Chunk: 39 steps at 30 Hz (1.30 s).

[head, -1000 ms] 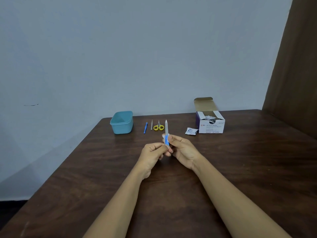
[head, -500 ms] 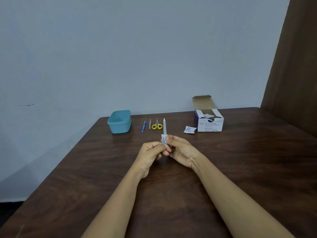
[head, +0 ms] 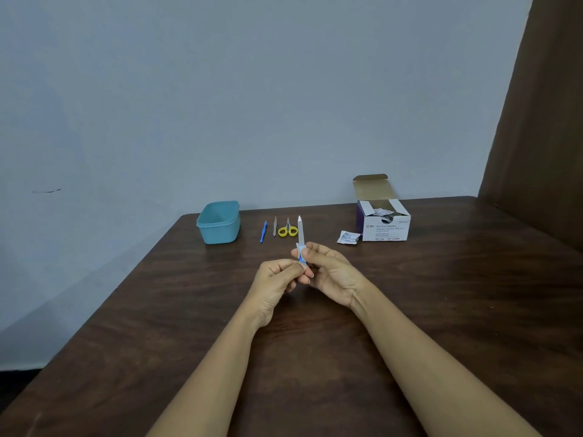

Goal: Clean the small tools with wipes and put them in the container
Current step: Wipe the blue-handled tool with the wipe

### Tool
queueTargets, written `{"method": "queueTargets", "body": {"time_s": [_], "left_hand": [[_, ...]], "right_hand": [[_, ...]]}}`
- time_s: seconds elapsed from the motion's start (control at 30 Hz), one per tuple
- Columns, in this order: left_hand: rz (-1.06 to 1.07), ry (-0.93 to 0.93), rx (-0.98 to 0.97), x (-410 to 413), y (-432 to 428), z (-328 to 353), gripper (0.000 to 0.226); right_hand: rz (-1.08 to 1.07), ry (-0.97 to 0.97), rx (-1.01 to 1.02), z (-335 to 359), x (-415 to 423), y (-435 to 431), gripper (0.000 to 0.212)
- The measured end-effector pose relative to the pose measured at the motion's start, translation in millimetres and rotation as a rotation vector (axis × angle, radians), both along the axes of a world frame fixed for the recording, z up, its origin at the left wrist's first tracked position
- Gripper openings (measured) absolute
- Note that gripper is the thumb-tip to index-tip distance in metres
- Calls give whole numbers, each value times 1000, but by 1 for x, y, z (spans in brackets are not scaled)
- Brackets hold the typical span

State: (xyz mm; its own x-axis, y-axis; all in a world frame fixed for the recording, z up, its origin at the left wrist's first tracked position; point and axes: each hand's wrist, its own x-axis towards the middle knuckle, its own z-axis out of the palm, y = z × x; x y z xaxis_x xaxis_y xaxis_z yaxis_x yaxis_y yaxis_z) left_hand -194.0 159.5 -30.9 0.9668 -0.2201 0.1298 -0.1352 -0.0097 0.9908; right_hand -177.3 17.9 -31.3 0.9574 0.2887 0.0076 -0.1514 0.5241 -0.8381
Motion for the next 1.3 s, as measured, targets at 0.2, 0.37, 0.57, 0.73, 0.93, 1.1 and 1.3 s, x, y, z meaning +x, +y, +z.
{"method": "queueTargets", "body": {"time_s": [0.2,0.37,0.57,0.73,0.93,1.1,1.3], "left_hand": [[73,-17,8,3,-2,-3,20],[93,-71,106,4,-4,-6,22],[123,-123,197,4,-4,-9,22],[132,-151,268,4,-4,-10,22],[130,-166,294,2,-6,-9,23],[133,-177,291,2,-6,-8,24],[106,-170,286,2,-6,-8,26]], "right_hand": [[1,-15,-104,-4,6,-4,21],[-167,-12,-116,-6,6,1,25],[-382,-43,-168,-11,7,8,32],[-415,-118,-276,-9,3,11,23],[-342,-71,-248,-7,5,6,33],[-357,-77,-272,-8,7,7,40],[-275,-130,-251,-6,5,4,32]]}}
